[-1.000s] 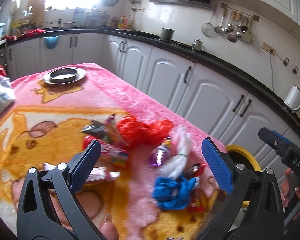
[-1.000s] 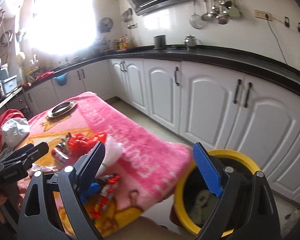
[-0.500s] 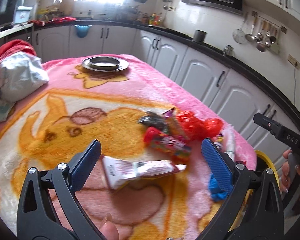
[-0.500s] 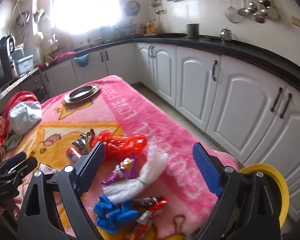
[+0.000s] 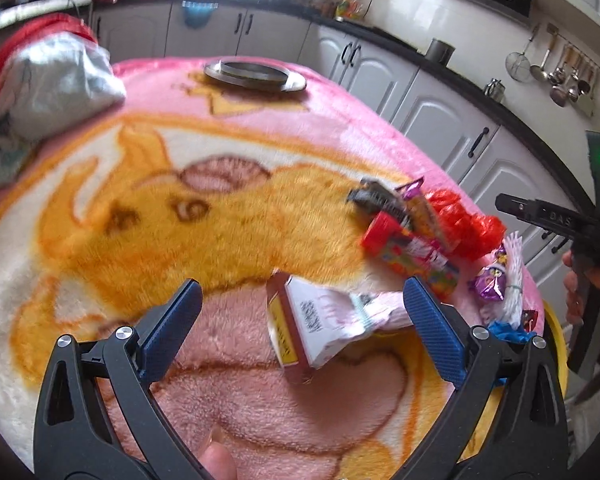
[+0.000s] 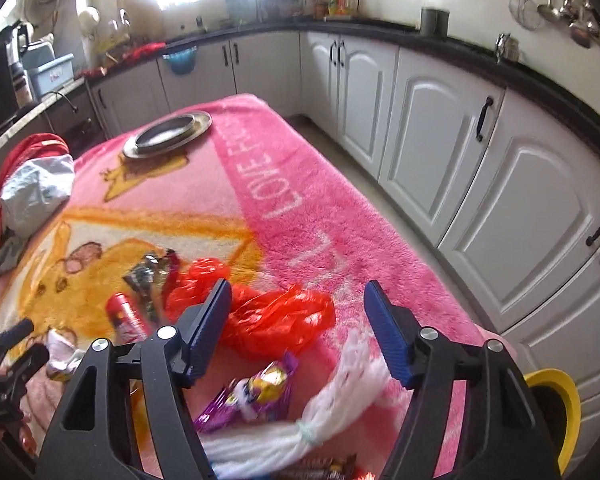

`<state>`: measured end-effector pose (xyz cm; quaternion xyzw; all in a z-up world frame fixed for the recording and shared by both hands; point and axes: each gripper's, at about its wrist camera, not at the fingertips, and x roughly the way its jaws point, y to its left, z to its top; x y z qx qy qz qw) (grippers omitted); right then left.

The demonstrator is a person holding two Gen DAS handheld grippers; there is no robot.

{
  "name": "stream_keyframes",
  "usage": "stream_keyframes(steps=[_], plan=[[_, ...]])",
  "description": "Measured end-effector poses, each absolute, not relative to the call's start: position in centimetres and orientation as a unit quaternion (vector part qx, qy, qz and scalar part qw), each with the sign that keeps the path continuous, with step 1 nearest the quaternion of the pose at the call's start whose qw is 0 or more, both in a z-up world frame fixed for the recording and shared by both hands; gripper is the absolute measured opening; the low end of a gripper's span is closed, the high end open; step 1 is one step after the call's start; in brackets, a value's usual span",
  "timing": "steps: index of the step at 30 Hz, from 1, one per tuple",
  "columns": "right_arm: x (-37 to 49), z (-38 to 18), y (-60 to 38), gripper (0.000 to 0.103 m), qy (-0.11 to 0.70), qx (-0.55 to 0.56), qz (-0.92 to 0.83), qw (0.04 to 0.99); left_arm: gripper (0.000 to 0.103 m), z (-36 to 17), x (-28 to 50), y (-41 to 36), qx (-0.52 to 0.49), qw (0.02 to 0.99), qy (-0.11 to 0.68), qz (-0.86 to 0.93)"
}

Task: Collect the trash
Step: 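Grasp the red plastic bag with the right tool while the left tool grasps the snack box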

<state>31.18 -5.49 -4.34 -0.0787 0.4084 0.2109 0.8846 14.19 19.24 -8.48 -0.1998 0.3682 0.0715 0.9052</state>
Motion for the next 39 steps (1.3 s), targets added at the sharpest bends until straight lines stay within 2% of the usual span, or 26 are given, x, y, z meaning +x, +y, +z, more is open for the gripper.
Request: stream_keyframes(steps=[6,9,11,13,15,20,23,33,39], plan=[[34.1,-6.5,-4.5,0.059,0.457,-0.097,0.221,0.856,0.092,-10.0,14.6,19.4,-0.218,0.894,0.387,0.064],[34.8,-7.5,-4.2,0.051,0.482,-0.096,0.233,0.839,0.092,-10.0,14.7,19.3,-0.215,0.894,0.387,0.064],[34.7,-7.8,-3.8,0.044,0.485,-0.105,0.240,0.834,0.091,-10.0,14.7,19.0,-0.213,0.895,0.387,0.065],[34.3,-7.9,-3.3,0.026,0.482,-0.120,0.249,0.832,0.083,-9.8,14.6,18.7,-0.212,0.896,0.384,0.062],[33.8,-7.8,-2.7,0.010,0.471,-0.135,0.257,0.833,0.069,-9.5,14.5,18.2,-0.207,0.899,0.383,0.052],[32.3,-6.8,-1.8,0.007,0.439,-0.153,0.281,0.839,0.042,-9.3,14.6,17.6,-0.200,0.900,0.385,0.047],[31.4,-5.8,-1.8,0.007,0.420,-0.148,0.288,0.848,0.032,-9.4,14.3,17.9,-0.206,0.899,0.383,0.048],[28.7,-3.5,-3.1,0.006,0.379,-0.111,0.279,0.875,0.030,-8.6,13.3,18.1,-0.211,0.903,0.373,0.042],[26.8,-1.6,-4.6,0.006,0.353,-0.075,0.287,0.887,0.030,-6.1,12.2,17.6,-0.194,0.919,0.341,0.046]])
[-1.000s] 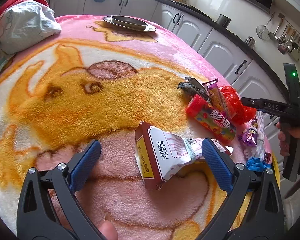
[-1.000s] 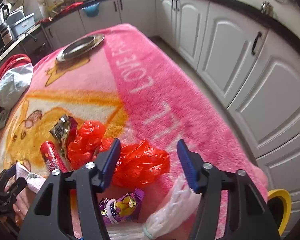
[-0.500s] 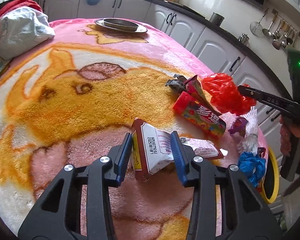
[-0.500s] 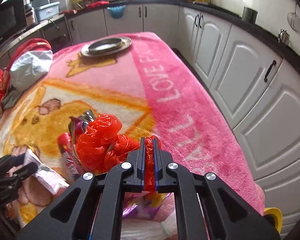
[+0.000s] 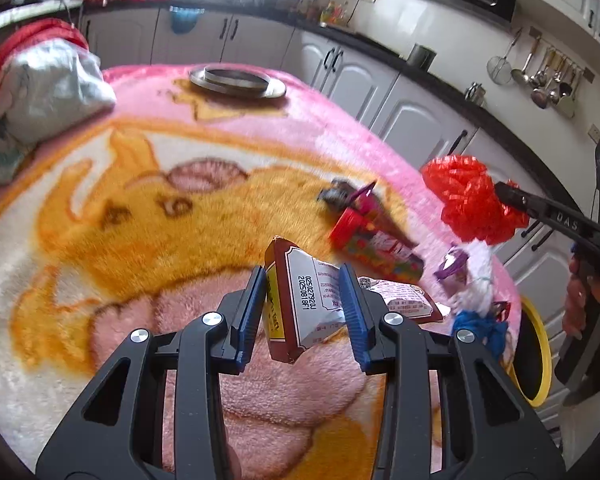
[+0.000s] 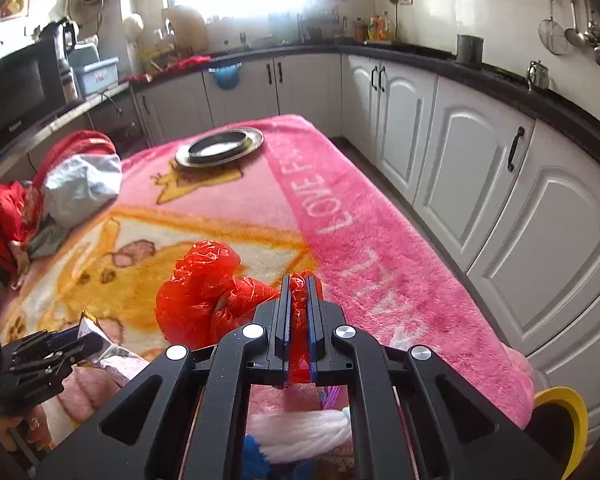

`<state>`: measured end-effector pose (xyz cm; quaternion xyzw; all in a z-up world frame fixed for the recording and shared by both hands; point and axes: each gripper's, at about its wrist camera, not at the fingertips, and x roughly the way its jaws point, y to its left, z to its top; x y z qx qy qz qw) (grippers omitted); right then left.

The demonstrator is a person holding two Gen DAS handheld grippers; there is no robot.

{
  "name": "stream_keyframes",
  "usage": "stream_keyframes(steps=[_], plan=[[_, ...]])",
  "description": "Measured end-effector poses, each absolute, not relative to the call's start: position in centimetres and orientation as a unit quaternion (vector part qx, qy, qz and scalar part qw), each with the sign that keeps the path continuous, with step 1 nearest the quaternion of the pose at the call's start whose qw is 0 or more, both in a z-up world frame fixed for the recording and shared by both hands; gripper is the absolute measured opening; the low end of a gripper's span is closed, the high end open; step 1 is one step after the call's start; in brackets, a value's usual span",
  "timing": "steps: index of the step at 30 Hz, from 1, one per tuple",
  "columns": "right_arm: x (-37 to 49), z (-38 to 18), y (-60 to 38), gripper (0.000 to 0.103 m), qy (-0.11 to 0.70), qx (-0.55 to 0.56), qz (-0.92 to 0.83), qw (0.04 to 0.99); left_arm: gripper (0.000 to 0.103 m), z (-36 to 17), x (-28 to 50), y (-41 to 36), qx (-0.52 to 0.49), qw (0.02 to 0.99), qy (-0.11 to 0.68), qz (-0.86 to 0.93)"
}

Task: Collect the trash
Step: 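Carry the red bag and snack box over the yellow bin and release both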

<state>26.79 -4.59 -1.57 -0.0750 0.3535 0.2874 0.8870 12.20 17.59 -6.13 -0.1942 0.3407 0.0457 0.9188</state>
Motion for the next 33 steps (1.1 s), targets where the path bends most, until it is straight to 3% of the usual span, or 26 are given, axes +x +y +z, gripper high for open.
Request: stream_keyframes(steps=[13,33], plan=[[22.5,2.0,-9.3,0.006,0.313,-0.033,0.271,0.910,0.030,-0.7,11.4,13.5,-0.139,0.950,0.278,0.025],[18.2,4.4,-21.1,0.006,0.282,0.013,0.183,0.942,0.030,2.6,13.3,2.9,-0.070,0.962,0.255,-0.062]])
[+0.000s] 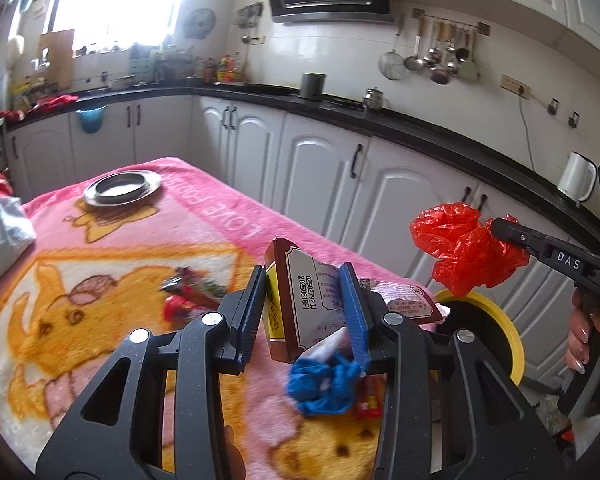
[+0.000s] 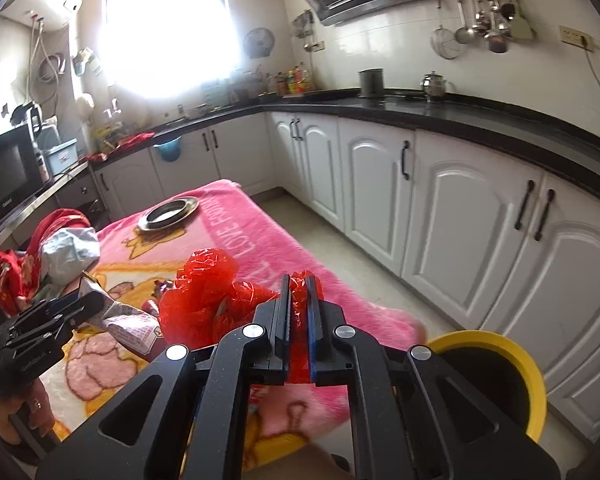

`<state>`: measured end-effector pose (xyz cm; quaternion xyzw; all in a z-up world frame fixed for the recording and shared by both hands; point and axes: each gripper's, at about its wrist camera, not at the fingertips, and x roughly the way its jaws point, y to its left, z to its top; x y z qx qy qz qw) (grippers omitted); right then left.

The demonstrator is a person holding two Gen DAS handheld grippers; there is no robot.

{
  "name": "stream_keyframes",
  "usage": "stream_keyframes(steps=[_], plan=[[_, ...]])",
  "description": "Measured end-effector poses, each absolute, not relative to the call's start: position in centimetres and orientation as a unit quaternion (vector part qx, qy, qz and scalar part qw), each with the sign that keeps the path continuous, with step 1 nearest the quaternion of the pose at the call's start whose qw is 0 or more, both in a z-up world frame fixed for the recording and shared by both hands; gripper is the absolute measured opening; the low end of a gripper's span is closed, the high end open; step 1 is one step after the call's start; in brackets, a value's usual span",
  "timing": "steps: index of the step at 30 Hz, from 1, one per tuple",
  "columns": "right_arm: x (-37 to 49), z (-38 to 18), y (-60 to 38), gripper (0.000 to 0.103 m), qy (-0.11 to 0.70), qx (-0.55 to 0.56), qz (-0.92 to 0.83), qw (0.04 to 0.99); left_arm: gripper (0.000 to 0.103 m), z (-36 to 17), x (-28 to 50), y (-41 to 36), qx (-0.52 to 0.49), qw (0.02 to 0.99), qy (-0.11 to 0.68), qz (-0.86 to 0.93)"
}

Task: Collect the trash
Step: 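Carry the red bag and snack box over the yellow bin and release both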

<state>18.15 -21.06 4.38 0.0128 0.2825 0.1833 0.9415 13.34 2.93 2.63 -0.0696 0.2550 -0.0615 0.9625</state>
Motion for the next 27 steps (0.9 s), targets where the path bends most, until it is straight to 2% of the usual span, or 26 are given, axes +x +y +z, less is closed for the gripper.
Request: stream_keyframes(steps=[27], plan=[[15.1,1.9,-35.1,0.006,0.278,0.065,0.050,0.957,0.030,0.9,15.7,-10.8,0.005,0.950,0.272,-0.151]])
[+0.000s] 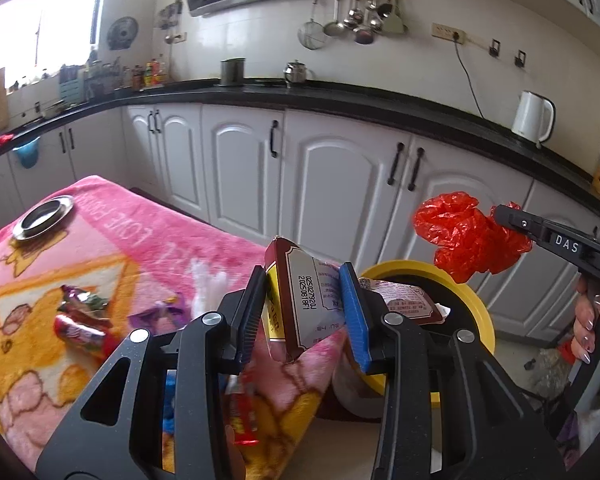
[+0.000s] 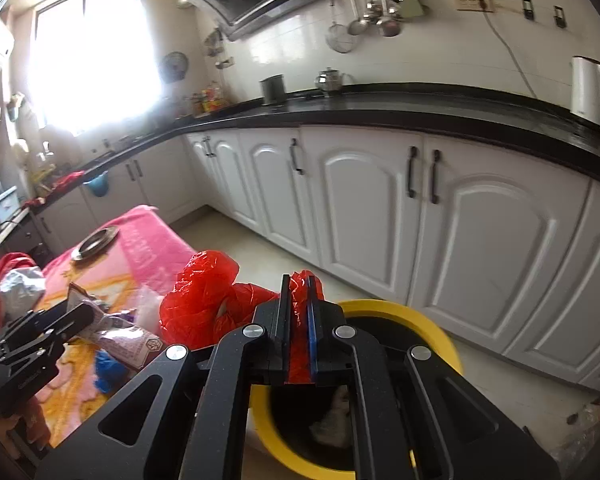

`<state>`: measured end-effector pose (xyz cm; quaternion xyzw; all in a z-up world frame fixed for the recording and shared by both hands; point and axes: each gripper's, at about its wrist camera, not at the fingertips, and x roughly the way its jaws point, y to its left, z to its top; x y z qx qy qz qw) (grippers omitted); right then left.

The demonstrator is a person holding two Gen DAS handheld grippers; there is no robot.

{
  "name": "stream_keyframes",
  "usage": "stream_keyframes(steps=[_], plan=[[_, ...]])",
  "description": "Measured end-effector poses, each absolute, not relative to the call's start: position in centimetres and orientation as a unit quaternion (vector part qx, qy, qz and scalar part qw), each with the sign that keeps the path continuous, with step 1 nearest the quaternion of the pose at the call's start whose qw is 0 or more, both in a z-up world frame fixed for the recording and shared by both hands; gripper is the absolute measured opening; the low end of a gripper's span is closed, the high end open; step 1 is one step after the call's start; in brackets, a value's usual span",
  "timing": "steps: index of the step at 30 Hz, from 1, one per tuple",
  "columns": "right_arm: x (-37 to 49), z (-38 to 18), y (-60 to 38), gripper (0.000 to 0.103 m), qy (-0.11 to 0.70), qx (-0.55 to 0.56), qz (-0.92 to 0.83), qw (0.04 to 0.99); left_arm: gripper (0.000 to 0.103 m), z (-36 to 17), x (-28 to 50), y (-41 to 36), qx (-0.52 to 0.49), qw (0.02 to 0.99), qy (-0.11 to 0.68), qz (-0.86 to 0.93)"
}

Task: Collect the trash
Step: 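Carry the red bag and snack box over the yellow bin and release both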

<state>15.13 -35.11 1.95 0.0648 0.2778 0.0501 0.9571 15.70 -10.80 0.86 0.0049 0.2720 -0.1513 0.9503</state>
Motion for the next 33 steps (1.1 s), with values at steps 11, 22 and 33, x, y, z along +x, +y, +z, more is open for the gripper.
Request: stream_keyframes(steps=[11,22,33], plan=[[15.2,-1.9,-39.2,0.006,0.315,0.078,-0.004,0.946,0.030,-2.8,17.4,-16.1,0.034,0.933,0.304,-0.189],[16.7,-6.3,-42.0,0.006,0.367,0.106,-0.037,0.923,0.031,-7.5,19.4,-19.1,0.058,0.913,0.353,-0.196],[18.8,-9.3,-42.9,0.009,0.410,0.137,-0.028,0.901,0.031,-9.8,21.2,-20.7,0.081,0.899,0.380,-0.200]])
